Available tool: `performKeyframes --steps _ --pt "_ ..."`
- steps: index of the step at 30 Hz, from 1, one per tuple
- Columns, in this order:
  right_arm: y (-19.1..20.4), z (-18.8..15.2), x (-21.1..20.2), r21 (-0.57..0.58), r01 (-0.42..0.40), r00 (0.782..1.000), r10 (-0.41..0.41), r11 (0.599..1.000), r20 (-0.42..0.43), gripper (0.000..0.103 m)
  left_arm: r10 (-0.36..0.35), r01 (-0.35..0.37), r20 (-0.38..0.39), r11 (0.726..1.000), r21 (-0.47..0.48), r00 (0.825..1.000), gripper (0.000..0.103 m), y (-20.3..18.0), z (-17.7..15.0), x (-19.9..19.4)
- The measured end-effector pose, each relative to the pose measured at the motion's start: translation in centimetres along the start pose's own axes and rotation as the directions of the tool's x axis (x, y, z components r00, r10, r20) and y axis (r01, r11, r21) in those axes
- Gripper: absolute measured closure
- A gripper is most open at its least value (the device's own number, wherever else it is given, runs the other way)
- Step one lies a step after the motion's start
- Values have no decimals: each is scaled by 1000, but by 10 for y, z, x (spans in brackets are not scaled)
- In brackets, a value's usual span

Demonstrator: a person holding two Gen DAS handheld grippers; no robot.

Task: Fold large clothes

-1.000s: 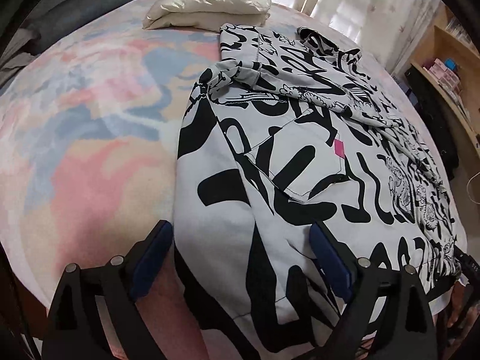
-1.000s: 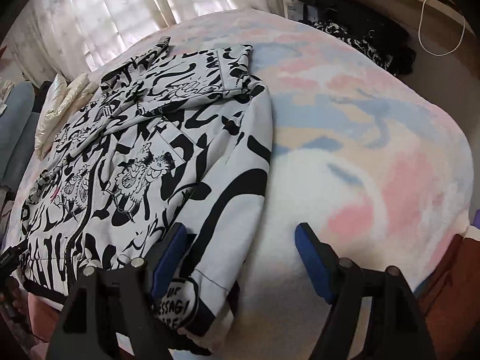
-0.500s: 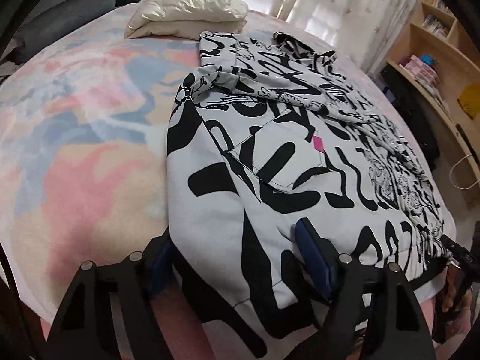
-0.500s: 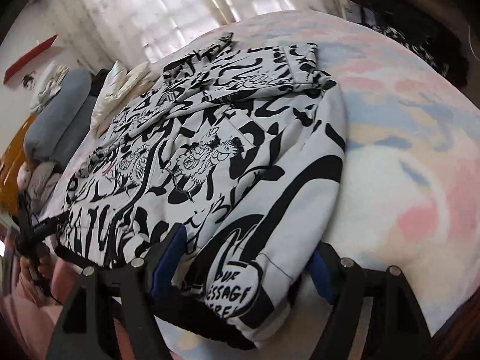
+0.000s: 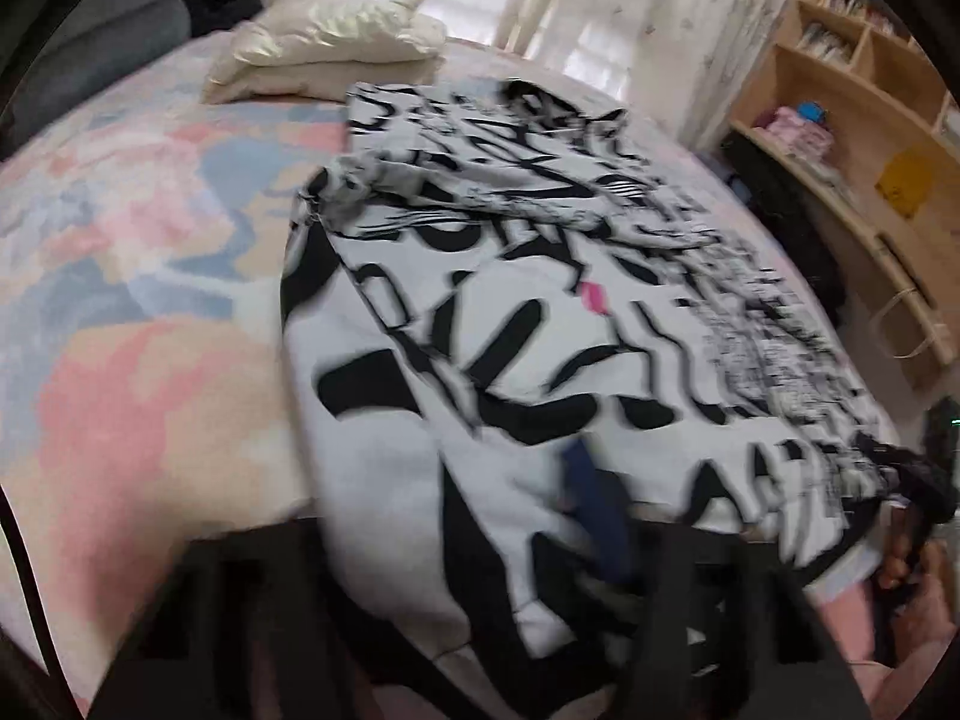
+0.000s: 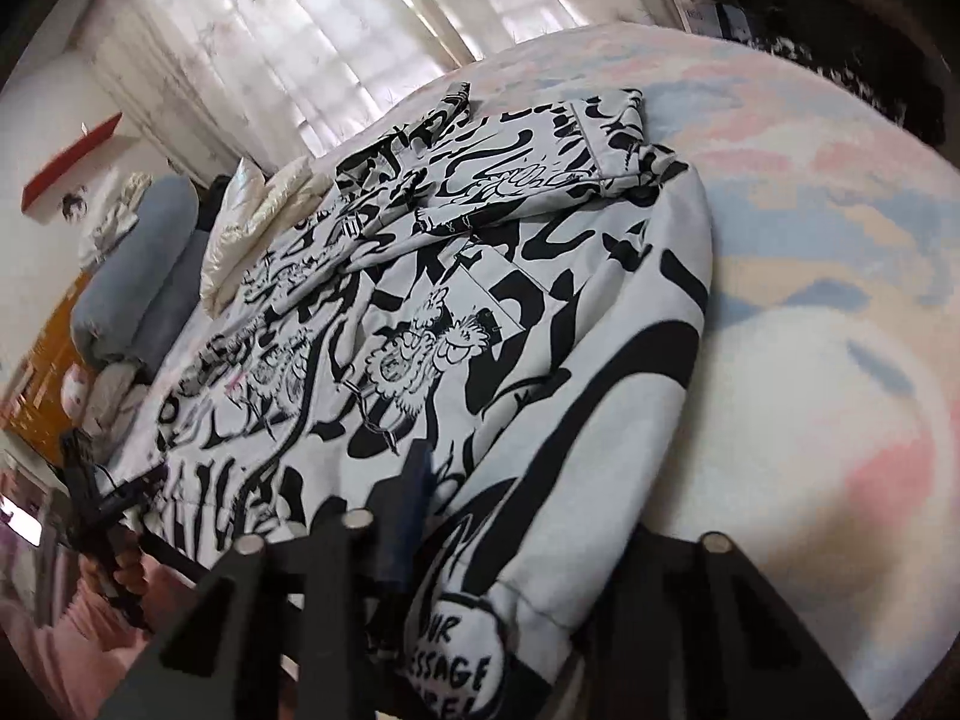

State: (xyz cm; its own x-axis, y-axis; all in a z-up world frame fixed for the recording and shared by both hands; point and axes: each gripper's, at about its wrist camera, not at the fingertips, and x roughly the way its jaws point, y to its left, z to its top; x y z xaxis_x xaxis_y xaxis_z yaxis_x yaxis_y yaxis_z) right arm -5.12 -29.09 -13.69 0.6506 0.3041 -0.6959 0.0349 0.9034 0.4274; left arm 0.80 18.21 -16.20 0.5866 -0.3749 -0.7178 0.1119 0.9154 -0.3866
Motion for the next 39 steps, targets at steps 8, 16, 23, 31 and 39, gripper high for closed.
performKeyframes --steps 8,16,23,31,39 --pt "-2 0 6 11 -12 1000 13 1000 -14 73 -31 31 5 999 -42 1000 60 5 0 8" --pt "-2 0 11 20 -6 1000 6 1000 -21 73 -7 7 4 1000 -24 1000 66 -2 1 11" --pt "3 1 10 23 33 999 -33 999 -9 81 37 -34 30 997 -76 999 92 -7 4 6" --pt "4 5 0 69 17 999 -19 997 28 91 56 -53 18 985 -167 998 94 -5 11 -2" --pt "16 13 -24 59 5 996 -10 998 90 93 29 -18 49 977 -212 998 97 -9 17 -23"
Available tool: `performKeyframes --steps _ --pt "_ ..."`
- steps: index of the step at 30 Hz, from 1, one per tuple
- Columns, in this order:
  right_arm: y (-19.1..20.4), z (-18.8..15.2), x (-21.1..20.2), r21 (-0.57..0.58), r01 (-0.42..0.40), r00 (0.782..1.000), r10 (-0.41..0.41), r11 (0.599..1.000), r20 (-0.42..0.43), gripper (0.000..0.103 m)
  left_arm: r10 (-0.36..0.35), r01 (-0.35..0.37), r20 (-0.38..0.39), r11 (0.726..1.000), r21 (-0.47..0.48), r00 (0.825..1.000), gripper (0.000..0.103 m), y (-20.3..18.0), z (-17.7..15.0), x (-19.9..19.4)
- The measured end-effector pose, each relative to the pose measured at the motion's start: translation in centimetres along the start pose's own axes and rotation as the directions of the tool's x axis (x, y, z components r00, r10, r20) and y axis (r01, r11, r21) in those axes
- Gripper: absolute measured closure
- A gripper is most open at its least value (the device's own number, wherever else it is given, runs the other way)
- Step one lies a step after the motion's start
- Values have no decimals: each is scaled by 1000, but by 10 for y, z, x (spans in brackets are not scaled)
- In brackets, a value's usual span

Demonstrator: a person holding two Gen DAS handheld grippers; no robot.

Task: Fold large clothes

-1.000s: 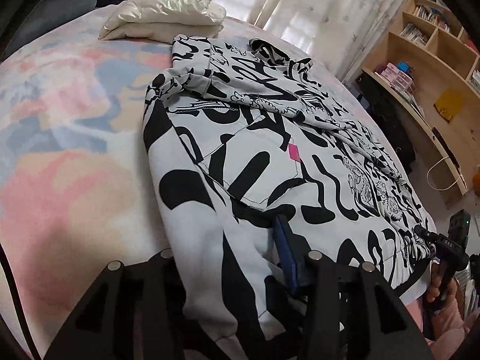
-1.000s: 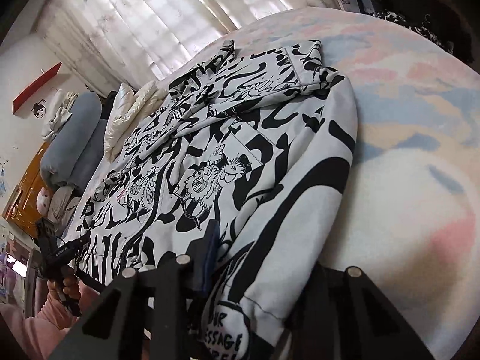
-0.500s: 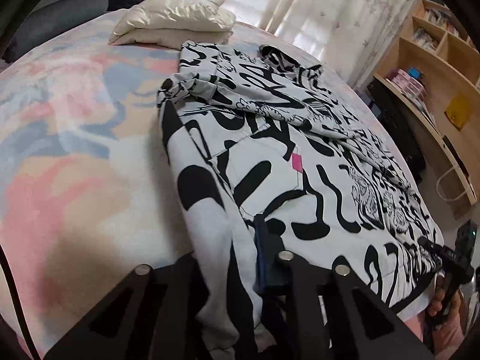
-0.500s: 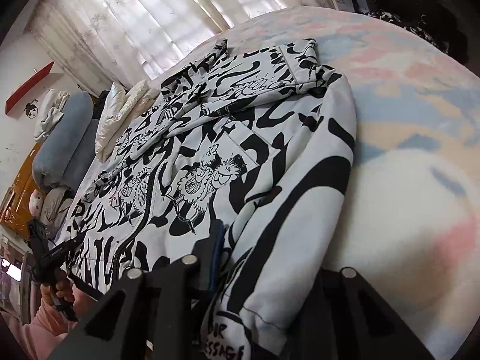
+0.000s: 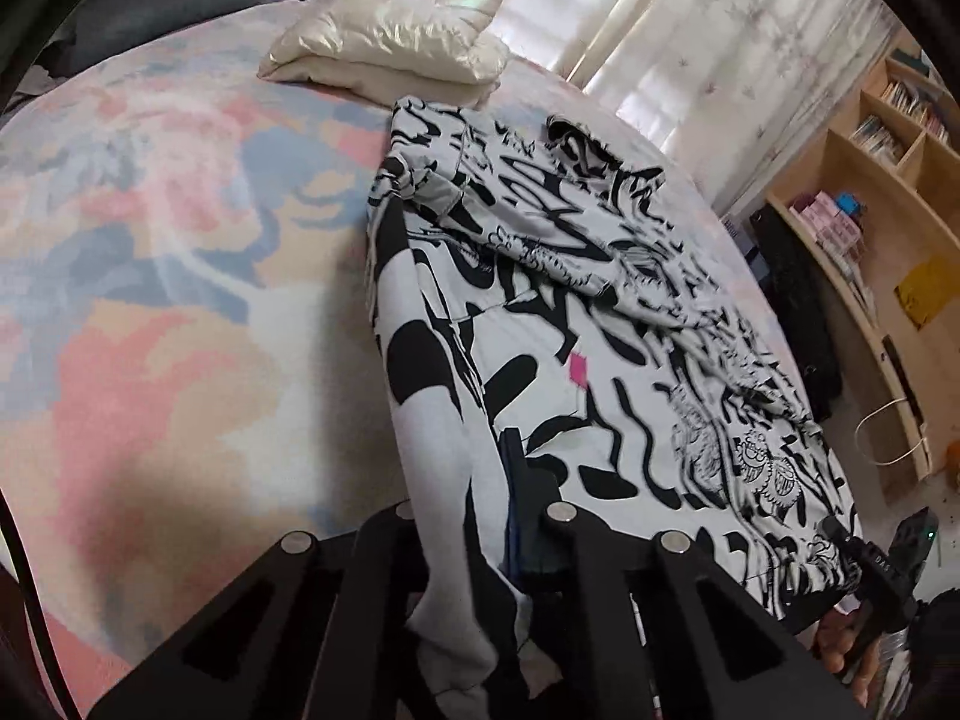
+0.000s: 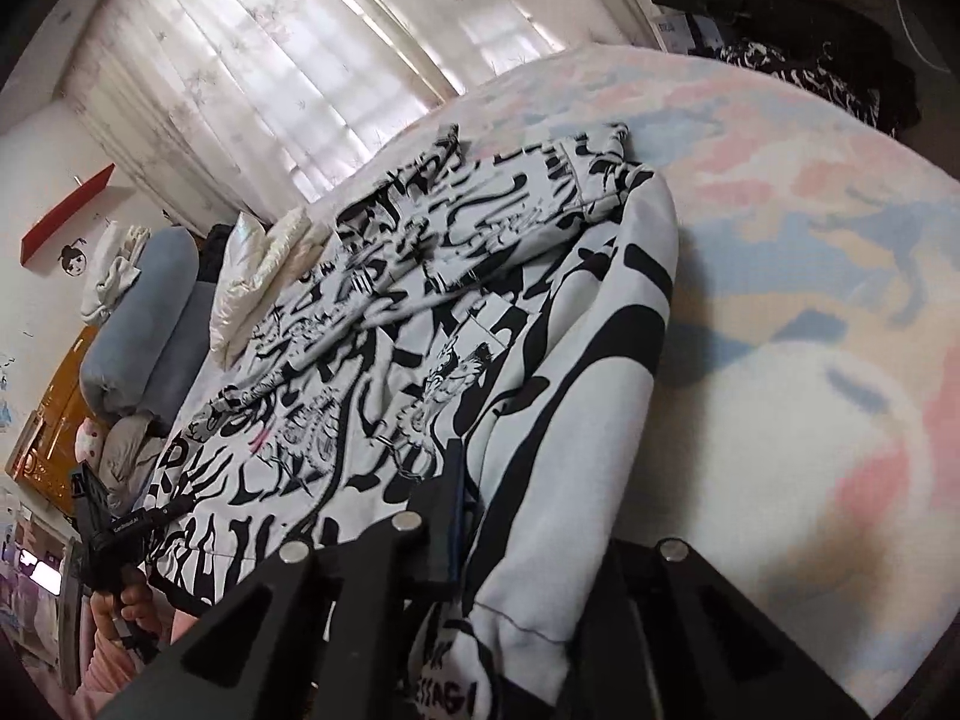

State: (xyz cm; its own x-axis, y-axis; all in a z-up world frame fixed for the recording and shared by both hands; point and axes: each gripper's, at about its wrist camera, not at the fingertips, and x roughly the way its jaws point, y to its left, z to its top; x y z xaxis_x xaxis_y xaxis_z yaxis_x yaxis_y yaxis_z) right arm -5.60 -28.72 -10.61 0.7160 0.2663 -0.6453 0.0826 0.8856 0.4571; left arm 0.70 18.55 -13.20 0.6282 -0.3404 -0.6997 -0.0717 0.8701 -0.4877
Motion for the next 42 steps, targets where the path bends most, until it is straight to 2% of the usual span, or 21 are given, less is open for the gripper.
performKeyframes --steps 7,21,34,42 --pt "8 2 -19 -26 -15 1000 16 1000 17 94 -14 13 29 1000 23 999 99 -8 3 -26" --pt "24 10 -59 -101 -25 999 23 995 -29 94 -35 34 42 999 30 999 99 -12 4 -71" --pt "25 43 -48 -22 -91 996 91 996 22 94 -117 120 58 992 -43 991 99 -14 48 -58" --pt "27 84 -32 23 -146 988 145 989 44 94 -154 159 81 985 -62 985 99 -33 98 -39"
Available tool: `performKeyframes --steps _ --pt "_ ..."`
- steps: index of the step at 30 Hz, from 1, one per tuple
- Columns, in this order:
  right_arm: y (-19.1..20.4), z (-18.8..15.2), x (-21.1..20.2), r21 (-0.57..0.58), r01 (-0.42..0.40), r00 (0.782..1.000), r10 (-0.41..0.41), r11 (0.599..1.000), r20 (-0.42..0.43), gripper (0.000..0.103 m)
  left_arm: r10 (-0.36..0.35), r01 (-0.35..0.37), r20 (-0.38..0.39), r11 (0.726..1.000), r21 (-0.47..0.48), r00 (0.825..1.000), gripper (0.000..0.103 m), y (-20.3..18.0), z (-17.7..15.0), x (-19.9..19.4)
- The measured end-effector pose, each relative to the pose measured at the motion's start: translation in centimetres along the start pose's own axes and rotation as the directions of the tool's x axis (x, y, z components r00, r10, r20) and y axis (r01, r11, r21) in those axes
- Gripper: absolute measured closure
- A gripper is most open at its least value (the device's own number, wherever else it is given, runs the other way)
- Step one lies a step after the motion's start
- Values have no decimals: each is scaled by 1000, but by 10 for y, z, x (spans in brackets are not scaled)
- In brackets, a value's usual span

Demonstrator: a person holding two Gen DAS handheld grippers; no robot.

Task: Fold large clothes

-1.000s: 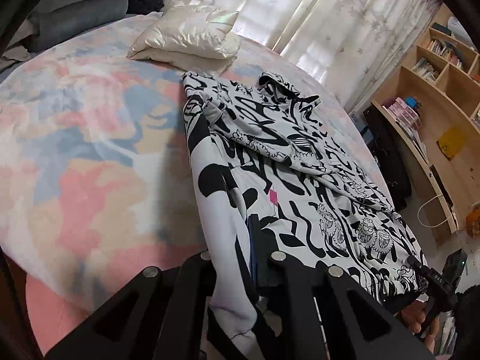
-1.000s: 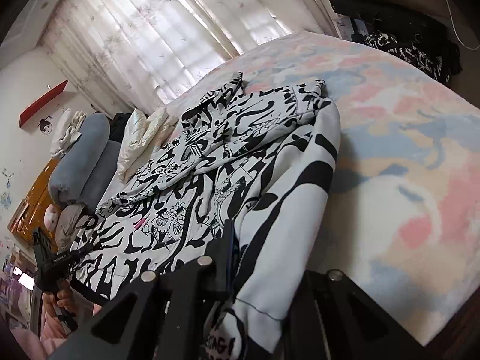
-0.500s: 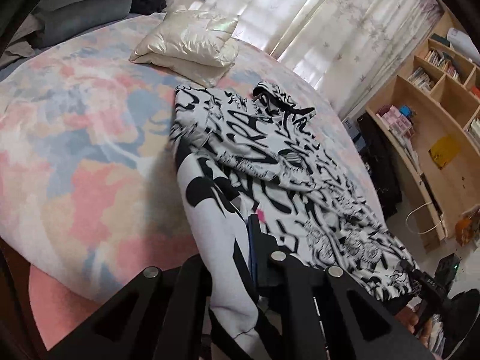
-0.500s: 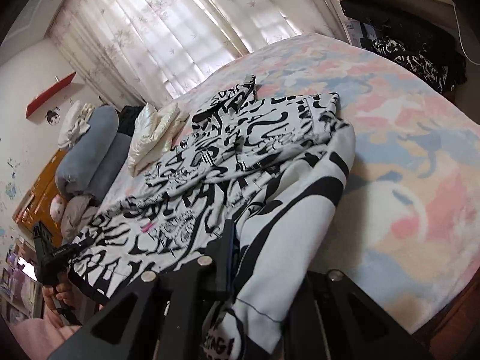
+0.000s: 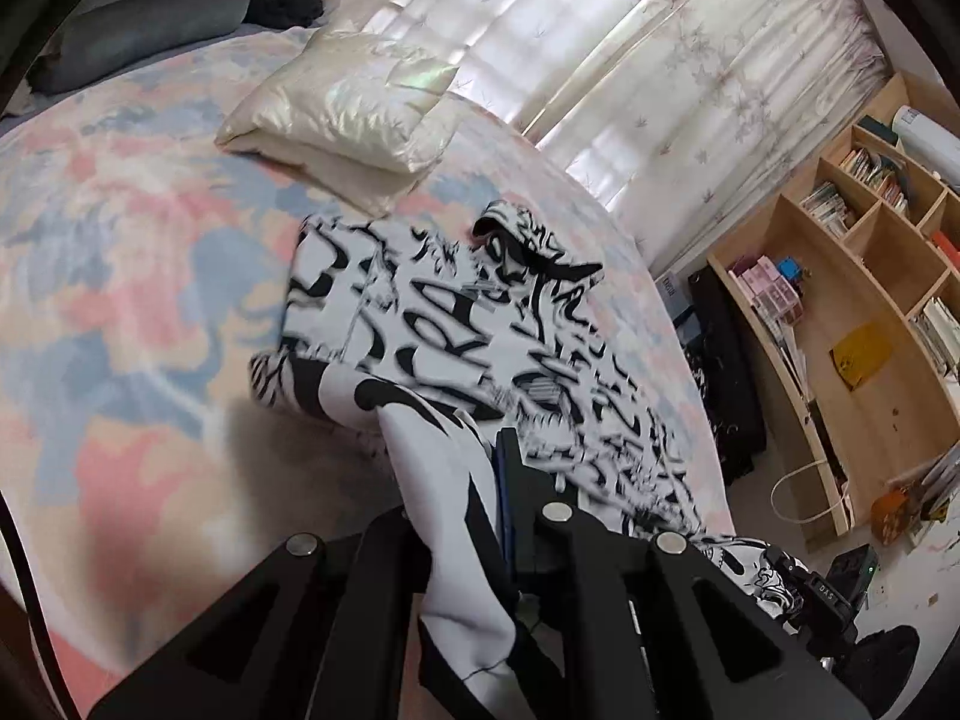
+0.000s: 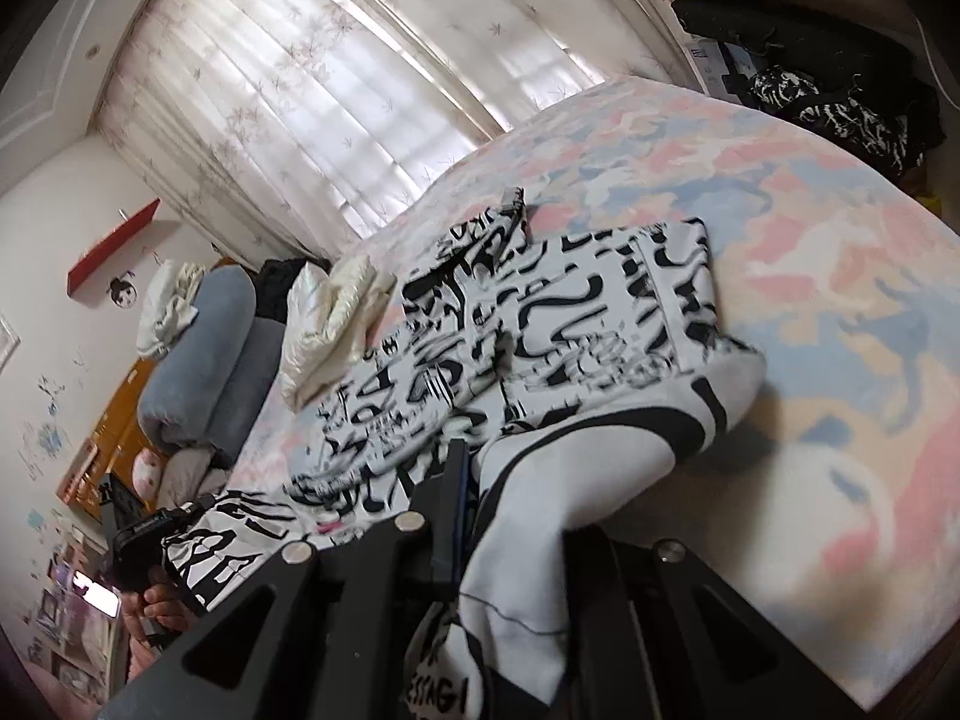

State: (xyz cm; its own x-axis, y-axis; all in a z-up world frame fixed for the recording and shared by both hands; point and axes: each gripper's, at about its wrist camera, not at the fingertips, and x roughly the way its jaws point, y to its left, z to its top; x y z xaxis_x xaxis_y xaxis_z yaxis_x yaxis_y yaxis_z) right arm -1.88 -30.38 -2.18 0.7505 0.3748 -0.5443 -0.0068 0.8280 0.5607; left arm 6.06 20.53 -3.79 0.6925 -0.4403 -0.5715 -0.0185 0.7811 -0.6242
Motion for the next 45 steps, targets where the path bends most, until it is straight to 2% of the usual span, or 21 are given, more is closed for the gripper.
performKeyframes --steps 4,8,15,16,18,19,20,22,24,26,28,31,33,36,40,42,45 --pt "-3 29 17 42 -29 999 28 999 14 94 -11 11 1 1000 -27 1000 98 -6 27 22" --pt "-7 63 44 73 -36 999 35 997 12 94 12 -12 -9 999 -41 1000 98 -8 64 57" --pt "-17 132 127 90 17 999 -12 996 -51 89 86 -87 -54 996 -32 995 92 -2 119 133" --pt "-21 140 141 104 26 998 -19 994 -65 87 86 -89 -75 995 -44 994 87 2 128 151" --pt "-34 151 171 149 56 994 -40 987 -106 84 79 -84 -86 995 -57 993 65 9 143 176" --pt "-41 155 187 181 59 991 -36 982 -127 75 77 -82 -79 994 -66 994 45 12 148 182" --pt "-48 159 198 212 47 991 -20 976 -130 65 75 -79 -53 993 -88 996 33 17 156 190" --pt "-59 162 216 279 -22 993 53 960 -105 27 67 -66 1 990 -128 998 30 25 168 197" --pt "-62 165 226 308 -73 991 102 949 -80 12 59 -54 25 987 -154 998 30 31 180 206" --pt "-60 170 230 295 -76 994 96 953 -57 12 91 -88 15 987 -133 996 30 31 187 217" --pt "-51 173 234 236 -60 995 77 970 -62 12 123 -123 -1 989 -77 992 30 29 188 226" --pt "-42 177 236 127 -4 997 14 992 -77 12 173 -170 -59 984 52 983 30 26 183 245" --pt "-41 176 237 60 50 995 -44 997 -91 12 222 -208 -100 969 135 970 30 28 178 259" --pt "-50 174 242 -1 131 985 -130 991 -117 12 287 -256 -132 943 211 949 30 34 170 274" --pt "-65 171 251 -82 226 965 -235 971 -119 12 317 -263 -174 925 275 932 30 36 164 290" --pt "-71 171 258 -127 269 951 -284 955 -120 13 342 -273 -180 907 321 922 30 33 161 299" --pt "-78 170 272 -173 289 938 -315 941 -143 16 376 -293 -178 882 371 909 30 29 156 309"
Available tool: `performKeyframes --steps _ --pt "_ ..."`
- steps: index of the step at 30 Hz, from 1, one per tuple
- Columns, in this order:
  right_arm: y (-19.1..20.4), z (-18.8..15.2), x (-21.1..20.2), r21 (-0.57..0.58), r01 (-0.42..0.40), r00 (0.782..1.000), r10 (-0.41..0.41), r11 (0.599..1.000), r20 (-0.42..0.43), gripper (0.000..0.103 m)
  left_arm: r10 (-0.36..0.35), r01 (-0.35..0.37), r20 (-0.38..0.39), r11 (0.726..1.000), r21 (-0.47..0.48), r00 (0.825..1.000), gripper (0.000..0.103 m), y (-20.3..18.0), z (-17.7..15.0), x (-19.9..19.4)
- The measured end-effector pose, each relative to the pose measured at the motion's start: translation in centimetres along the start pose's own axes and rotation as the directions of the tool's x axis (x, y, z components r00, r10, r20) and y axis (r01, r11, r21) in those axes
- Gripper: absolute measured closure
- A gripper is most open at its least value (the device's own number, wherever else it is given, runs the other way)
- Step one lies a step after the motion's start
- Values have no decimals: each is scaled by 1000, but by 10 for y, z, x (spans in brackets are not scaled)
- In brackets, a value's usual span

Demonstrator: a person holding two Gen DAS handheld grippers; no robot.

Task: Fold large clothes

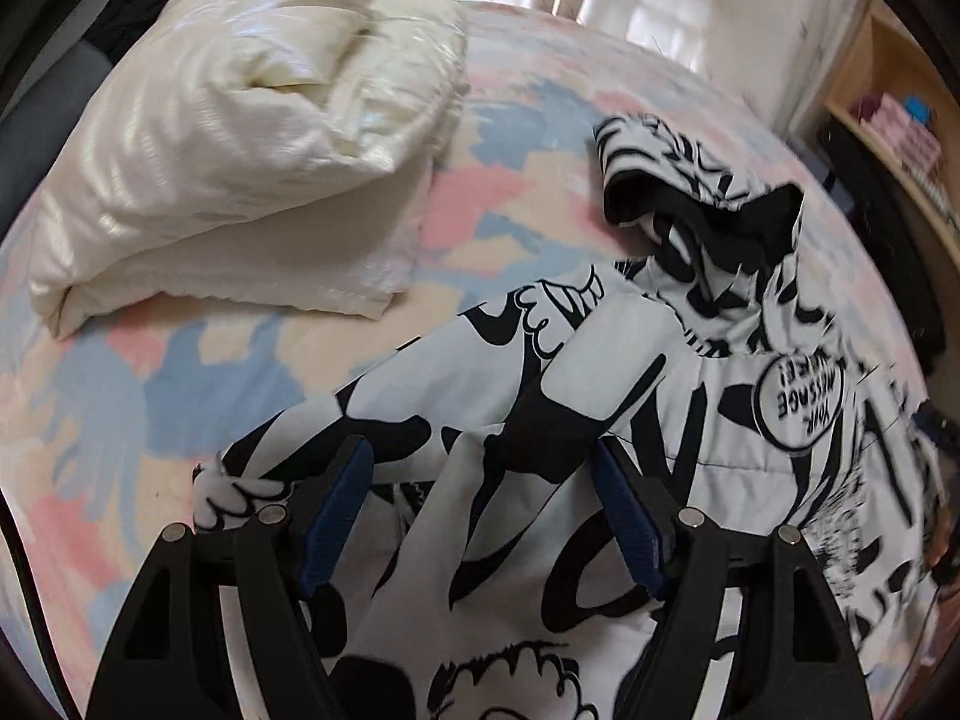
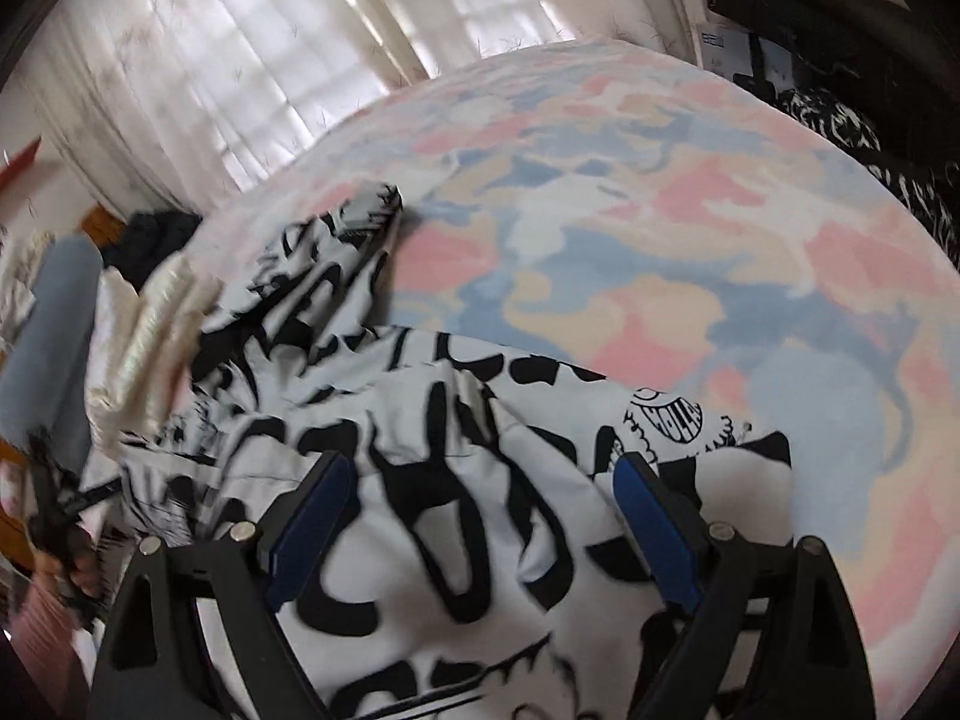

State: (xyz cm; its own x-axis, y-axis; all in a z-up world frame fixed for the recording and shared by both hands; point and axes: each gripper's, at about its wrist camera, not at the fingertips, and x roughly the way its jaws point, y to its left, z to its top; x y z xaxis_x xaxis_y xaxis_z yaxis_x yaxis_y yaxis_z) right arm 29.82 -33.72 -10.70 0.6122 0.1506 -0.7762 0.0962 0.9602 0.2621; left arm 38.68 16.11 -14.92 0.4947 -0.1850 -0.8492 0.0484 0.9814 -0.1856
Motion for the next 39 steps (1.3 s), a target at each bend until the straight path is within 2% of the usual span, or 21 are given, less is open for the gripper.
performKeyframes --steps 1,6,8,10,12,13,14,17,20,22,24,31,33,35,37,39 --pt "0 1 4 -7 12 1000 -12 1000 -7 19 6 -6 -2 1000 7 1000 30 -1 1 1" --pt "-5 6 27 -35 71 995 -73 997 -64 19 11 -11 -21 1000 22 1000 30 -5 2 12" --pt "-8 5 33 -30 65 994 -67 997 -86 19 15 -14 -26 1000 24 1000 29 -8 2 19" --pt "-12 3 35 -20 46 994 -48 999 -94 19 16 -15 -22 999 30 1000 30 -9 2 20" --pt "-14 2 32 -19 6 995 -8 1000 -95 19 -6 7 -15 999 44 1000 38 -9 -1 19" --pt "-16 1 29 -22 -14 995 12 1000 -97 19 -28 29 -15 998 49 999 48 -10 -1 20" --pt "-17 1 26 -23 -34 994 32 999 -101 19 -41 42 -16 998 55 999 52 -12 -2 20" --pt "-23 0 18 -40 -91 988 85 995 -128 20 -36 36 -8 996 79 999 53 -16 -3 20" --pt "-28 -1 15 -78 -103 983 90 992 -162 34 -55 55 -16 996 64 998 53 -13 -2 20" --pt "-34 0 15 -95 -89 982 72 992 -175 49 -64 65 -19 996 56 998 52 -11 -2 21" --pt "-41 2 16 -74 -110 980 96 991 -174 51 -67 68 -22 996 53 998 52 -11 -2 22" --pt "-33 7 36 -81 -72 980 56 994 -189 49 -26 28 -27 995 93 999 52 -20 -2 24" --pt "-27 7 41 -90 -62 981 44 994 -190 49 -18 20 -23 994 110 1000 57 -23 -3 22" --pt "-21 4 41 -111 -57 983 36 992 -183 52 -1 3 -14 990 142 1000 70 -30 -4 20" --pt "-14 1 39 -131 -64 983 40 989 -180 63 42 -43 8 978 202 999 81 -43 -8 16" --pt "-12 -1 33 -132 -87 981 62 987 -182 61 73 -77 26 968 239 997 85 -51 -13 14"
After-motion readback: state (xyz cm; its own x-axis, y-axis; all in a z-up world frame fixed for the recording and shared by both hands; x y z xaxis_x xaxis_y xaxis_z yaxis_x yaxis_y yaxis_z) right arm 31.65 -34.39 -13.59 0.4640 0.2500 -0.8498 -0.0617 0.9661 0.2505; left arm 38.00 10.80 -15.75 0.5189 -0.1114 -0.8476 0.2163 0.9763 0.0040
